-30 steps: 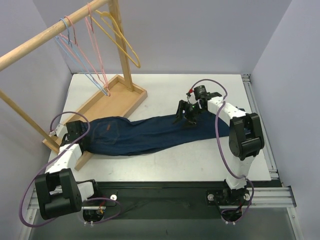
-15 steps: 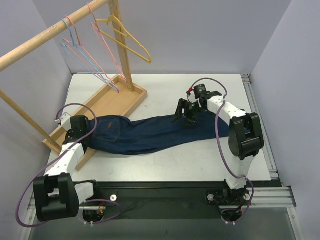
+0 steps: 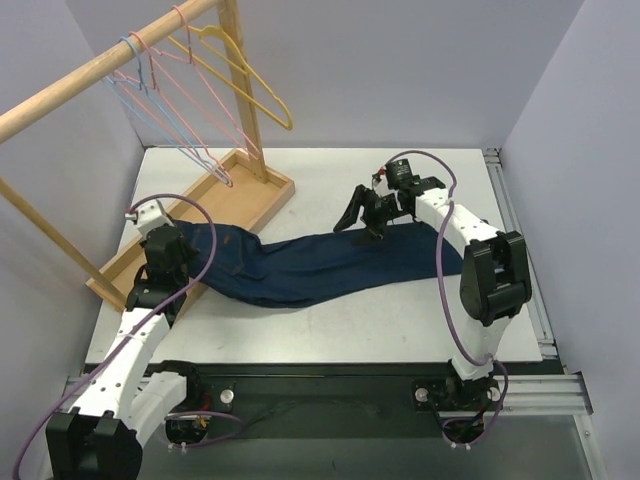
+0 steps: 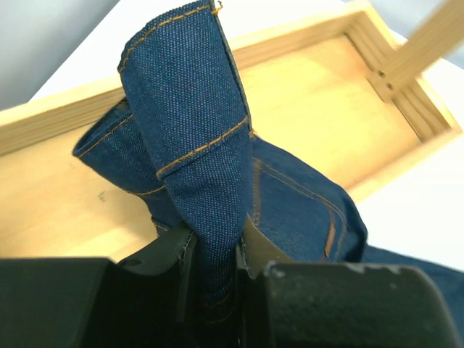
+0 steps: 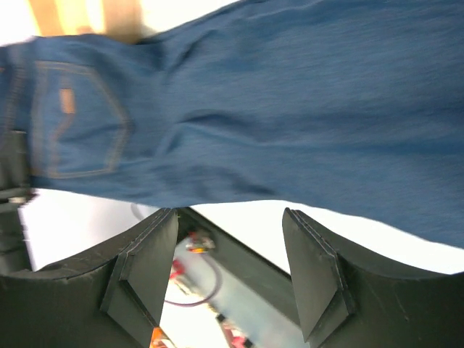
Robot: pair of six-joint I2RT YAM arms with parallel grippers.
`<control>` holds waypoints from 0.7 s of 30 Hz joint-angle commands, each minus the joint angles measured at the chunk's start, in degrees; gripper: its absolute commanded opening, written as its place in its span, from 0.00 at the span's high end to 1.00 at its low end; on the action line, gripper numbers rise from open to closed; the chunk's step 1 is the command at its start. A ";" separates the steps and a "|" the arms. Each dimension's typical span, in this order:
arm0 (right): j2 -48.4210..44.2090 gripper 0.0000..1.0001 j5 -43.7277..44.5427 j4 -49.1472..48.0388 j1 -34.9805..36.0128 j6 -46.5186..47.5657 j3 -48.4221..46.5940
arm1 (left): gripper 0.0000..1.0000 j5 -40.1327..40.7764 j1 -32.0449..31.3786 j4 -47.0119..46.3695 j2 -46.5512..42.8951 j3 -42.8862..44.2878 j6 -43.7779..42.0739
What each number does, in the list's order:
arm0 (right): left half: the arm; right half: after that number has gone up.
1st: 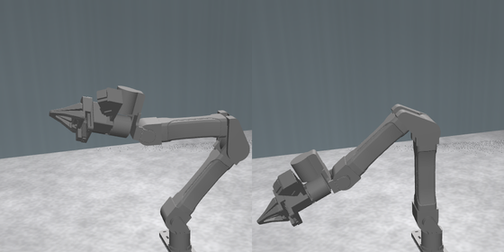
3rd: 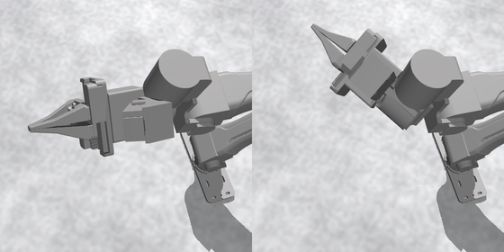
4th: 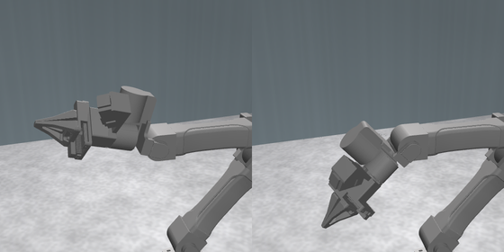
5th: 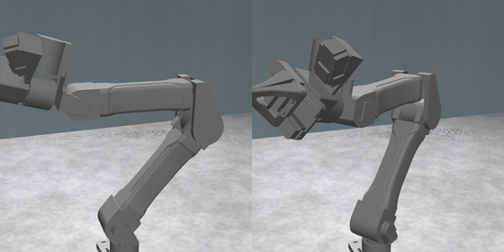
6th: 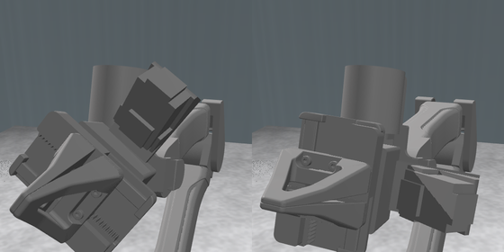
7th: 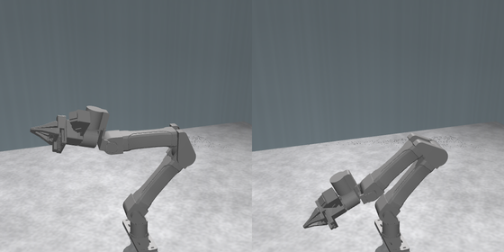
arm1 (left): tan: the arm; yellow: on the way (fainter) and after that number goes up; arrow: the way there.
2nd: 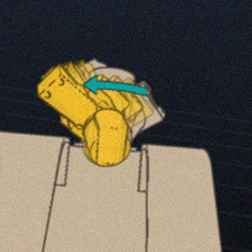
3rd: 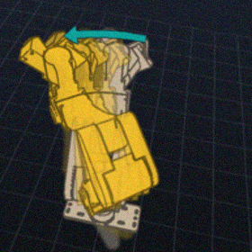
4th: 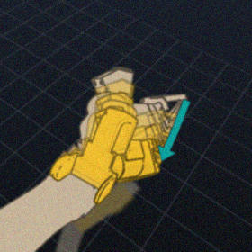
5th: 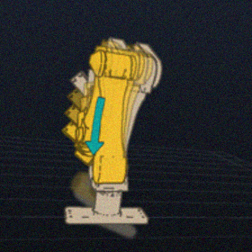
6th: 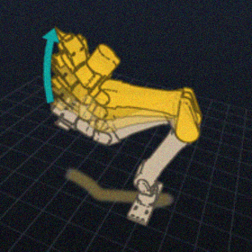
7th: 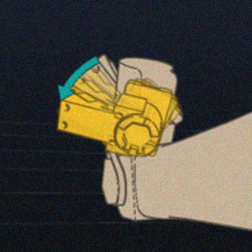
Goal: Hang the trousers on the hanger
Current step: Fold the trousers at the center of the board.
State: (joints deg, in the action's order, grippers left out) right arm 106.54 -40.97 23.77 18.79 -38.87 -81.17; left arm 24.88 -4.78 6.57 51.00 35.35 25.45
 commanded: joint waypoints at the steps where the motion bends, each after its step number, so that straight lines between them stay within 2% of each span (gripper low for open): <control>1: -5.73 0.40 -3.94 -3.71 2.13 -9.19 -2.42 | 1.00 3.85 -6.81 -1.56 -3.01 3.58 -7.43; 6: -7.13 0.39 -6.93 -10.93 4.59 -17.28 -1.72 | 1.00 8.86 -17.61 -0.06 -2.67 4.99 -12.52; 10: -8.02 0.34 -8.51 -18.12 6.26 -20.89 0.30 | 1.00 13.77 -29.55 -0.50 -0.82 6.57 -15.95; 14: -9.51 0.25 -9.39 -25.51 6.53 -25.28 4.17 | 1.00 15.89 -37.66 -1.64 1.64 7.53 -18.76; 21: -11.27 0.22 -8.69 -26.67 6.61 -27.39 7.42 | 1.00 16.60 -50.15 -4.54 9.28 10.78 -24.13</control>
State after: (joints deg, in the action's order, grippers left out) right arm 99.37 -48.31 0.36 25.45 -63.51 -74.91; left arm 39.92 -49.74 6.90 57.39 41.39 6.11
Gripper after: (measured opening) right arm 0.773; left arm 0.237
